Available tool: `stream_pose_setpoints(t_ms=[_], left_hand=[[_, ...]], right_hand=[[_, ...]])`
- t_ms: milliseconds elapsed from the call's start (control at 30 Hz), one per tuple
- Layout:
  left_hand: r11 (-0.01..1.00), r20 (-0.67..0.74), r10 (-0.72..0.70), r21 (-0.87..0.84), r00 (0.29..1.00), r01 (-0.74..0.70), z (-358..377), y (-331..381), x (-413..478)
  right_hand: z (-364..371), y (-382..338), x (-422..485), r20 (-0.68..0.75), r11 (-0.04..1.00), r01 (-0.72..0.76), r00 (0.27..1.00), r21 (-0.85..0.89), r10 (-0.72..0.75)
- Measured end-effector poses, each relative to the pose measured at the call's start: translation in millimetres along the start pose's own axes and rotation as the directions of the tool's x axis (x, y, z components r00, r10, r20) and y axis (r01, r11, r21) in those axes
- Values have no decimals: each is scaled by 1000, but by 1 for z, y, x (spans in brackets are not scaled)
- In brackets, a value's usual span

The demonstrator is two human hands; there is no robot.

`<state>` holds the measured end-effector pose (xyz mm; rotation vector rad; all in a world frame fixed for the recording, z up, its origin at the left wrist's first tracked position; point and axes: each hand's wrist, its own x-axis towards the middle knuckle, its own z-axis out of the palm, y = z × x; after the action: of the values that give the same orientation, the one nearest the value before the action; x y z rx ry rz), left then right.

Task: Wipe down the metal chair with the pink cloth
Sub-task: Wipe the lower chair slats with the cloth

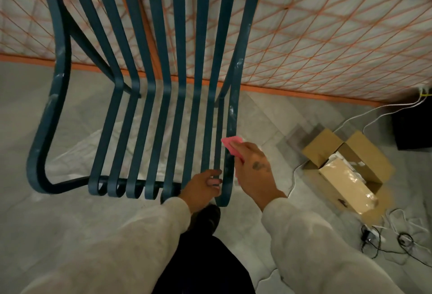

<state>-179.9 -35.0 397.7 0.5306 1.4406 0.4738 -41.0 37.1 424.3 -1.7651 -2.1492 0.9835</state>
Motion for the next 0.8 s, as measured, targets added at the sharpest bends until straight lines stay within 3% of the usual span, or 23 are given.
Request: stream_pose_setpoints(t_ms=[133, 367, 533, 600, 800], left_hand=[[1000, 32, -7, -18, 999, 7, 3, -8, 10], [992, 55, -44, -118, 998, 50, 1, -11, 9], [996, 71, -37, -74, 997, 42, 0, -9, 7], [997, 45, -35, -74, 998, 38, 2, -9, 7], [998, -147, 36, -47, 988, -44, 20, -7, 8]], right_hand=[[19, 5, -20, 102, 999, -50, 993, -8, 51], [14, 10, -4, 83, 995, -79, 993, -63, 84], [13, 5, -10, 111, 996, -65, 991, -57, 71], [8, 15, -16, 158, 995, -92, 983, -26, 95], [6, 21, 7, 93, 996, -85, 992, -35, 88]])
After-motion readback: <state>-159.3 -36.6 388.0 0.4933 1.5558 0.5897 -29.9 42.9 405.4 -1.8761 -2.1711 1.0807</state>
